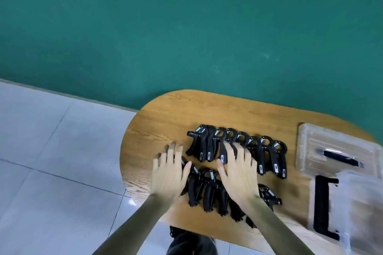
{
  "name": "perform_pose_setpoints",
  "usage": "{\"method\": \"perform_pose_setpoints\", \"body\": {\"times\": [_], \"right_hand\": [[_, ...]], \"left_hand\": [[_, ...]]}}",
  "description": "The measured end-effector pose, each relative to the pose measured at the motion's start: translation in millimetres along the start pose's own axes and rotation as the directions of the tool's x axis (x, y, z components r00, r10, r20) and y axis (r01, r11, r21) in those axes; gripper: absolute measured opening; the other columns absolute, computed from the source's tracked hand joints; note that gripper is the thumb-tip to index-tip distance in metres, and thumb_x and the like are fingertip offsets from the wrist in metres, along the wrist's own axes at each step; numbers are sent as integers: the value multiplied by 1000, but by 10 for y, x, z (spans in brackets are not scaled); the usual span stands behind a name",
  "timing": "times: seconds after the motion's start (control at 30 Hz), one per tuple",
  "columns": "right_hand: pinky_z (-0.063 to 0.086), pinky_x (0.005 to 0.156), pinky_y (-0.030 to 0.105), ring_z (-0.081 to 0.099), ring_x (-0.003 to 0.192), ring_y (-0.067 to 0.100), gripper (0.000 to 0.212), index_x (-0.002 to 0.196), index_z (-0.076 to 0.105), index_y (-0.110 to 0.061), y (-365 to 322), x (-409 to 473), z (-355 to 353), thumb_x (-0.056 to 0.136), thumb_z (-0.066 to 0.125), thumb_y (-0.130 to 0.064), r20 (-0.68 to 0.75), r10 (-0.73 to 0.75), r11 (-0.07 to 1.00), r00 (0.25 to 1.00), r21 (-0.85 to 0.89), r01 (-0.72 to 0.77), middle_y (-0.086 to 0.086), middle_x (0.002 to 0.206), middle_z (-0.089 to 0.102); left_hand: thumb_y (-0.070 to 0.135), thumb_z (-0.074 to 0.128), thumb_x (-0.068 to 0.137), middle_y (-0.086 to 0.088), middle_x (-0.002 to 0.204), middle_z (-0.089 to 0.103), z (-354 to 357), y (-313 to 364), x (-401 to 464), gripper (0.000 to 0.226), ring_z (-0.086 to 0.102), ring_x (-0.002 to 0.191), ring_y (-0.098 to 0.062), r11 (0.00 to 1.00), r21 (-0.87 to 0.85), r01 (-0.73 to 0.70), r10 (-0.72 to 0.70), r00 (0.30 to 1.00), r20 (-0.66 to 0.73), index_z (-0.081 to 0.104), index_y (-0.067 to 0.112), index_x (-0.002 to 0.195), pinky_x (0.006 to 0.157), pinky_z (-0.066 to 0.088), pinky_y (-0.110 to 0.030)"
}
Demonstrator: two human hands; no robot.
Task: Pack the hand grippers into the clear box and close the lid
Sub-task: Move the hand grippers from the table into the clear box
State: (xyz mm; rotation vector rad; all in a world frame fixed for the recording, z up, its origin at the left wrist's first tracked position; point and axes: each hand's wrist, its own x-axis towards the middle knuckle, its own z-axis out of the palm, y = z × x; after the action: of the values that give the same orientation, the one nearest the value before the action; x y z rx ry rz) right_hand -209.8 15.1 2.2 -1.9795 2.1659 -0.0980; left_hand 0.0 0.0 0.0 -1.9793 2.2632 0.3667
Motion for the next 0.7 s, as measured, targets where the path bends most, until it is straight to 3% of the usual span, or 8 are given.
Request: {"method": "perform_pose_setpoints", "body": {"times": [0.13, 0.3, 0.47, 0.7], "right_hand": [[48, 89, 49, 51, 122, 35, 53, 146, 42, -17, -31, 128, 457, 101, 41, -44, 36, 1, 1000, 999, -16, 0, 12, 141, 49], [46, 90, 50, 48, 124, 35, 55, 147, 39, -16, -112, 382, 898, 99, 45, -43, 53, -27, 1000, 998, -5, 27, 12, 143, 46], [40, 101, 55, 33, 140, 40, 57, 150, 34, -17, -362, 622, 1266, 100, 45, -41, -3, -54, 998, 999, 31, 54, 15, 150, 39], [26, 116, 58, 10, 151, 44, 65, 158, 18, -23, -671, 878, 1793, 101, 43, -41, -11, -70, 997, 997, 18, 70, 17, 165, 16]], "left_hand": [[53, 22, 103, -9, 155, 39, 537, -254, 33, 60, 40, 137, -29, 998, 31, 52, -53, 998, 28, 38, 16, 148, 104, 38, -47], [53, 20, 104, -10, 160, 31, 1059, -404, 106, 61, 32, 144, -31, 995, -47, 93, -90, 995, 51, 33, 15, 149, 111, 33, -49], [55, 21, 104, -11, 162, 28, 1433, -508, 175, 63, 27, 147, -32, 987, -96, 128, -124, 991, 45, 31, 14, 152, 114, 29, -51], [57, 12, 104, -3, 168, -2, 1771, -542, 157, 66, 14, 152, -27, 964, -216, 156, -153, 988, 32, -3, 23, 160, 117, 26, -49]]}}
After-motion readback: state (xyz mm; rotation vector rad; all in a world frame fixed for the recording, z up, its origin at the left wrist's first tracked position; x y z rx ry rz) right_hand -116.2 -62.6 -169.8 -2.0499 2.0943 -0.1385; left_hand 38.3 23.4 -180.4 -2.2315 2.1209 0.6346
